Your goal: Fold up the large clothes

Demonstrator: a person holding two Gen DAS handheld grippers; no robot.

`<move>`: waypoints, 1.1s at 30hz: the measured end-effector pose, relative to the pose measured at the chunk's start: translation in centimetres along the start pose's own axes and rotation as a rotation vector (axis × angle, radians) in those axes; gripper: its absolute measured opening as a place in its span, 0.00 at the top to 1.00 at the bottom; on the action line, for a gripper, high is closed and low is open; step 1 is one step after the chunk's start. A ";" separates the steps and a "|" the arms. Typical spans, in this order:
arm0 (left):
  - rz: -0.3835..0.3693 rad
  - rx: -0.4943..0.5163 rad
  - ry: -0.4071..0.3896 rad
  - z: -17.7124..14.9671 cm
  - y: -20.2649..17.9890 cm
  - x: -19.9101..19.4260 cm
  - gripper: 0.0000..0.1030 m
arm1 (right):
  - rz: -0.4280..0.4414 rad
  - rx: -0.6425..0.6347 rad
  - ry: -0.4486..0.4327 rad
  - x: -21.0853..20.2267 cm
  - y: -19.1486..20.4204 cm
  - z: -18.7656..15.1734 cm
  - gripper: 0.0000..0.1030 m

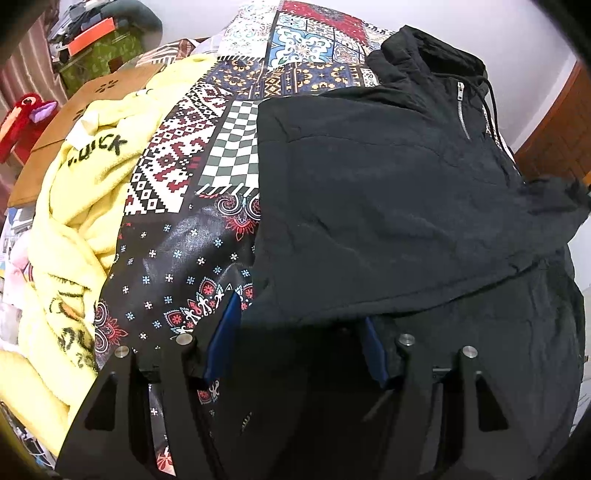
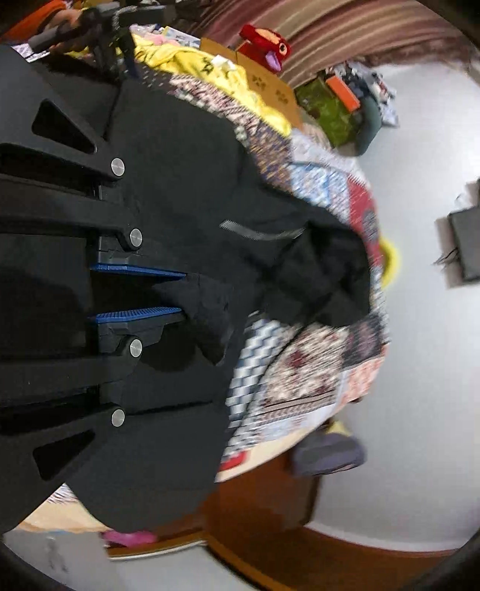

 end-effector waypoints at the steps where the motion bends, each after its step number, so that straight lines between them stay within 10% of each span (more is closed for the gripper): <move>1: -0.003 0.006 0.001 -0.1 -0.1 -0.1 0.41 | 0.007 0.021 0.024 0.4 -0.6 -0.9 0.86; 22: -0.037 0.165 -0.051 -0.8 -3.5 -4.6 0.41 | -0.061 0.081 0.252 1.2 -5.3 -9.2 0.83; 33: -0.081 0.275 -0.198 4.7 -9.5 -8.4 0.32 | -0.110 0.145 0.091 -4.6 -9.1 -6.5 0.56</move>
Point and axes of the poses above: each gripper's, at about its wrist camera, not at the fingertips, and x roughly the way its jaws point, y to its left, z to its top, the point moved 6 cm from there along x, roughly the way its jaws point, and after that the axes turned 3 degrees about -y, right-handed, at the moved point
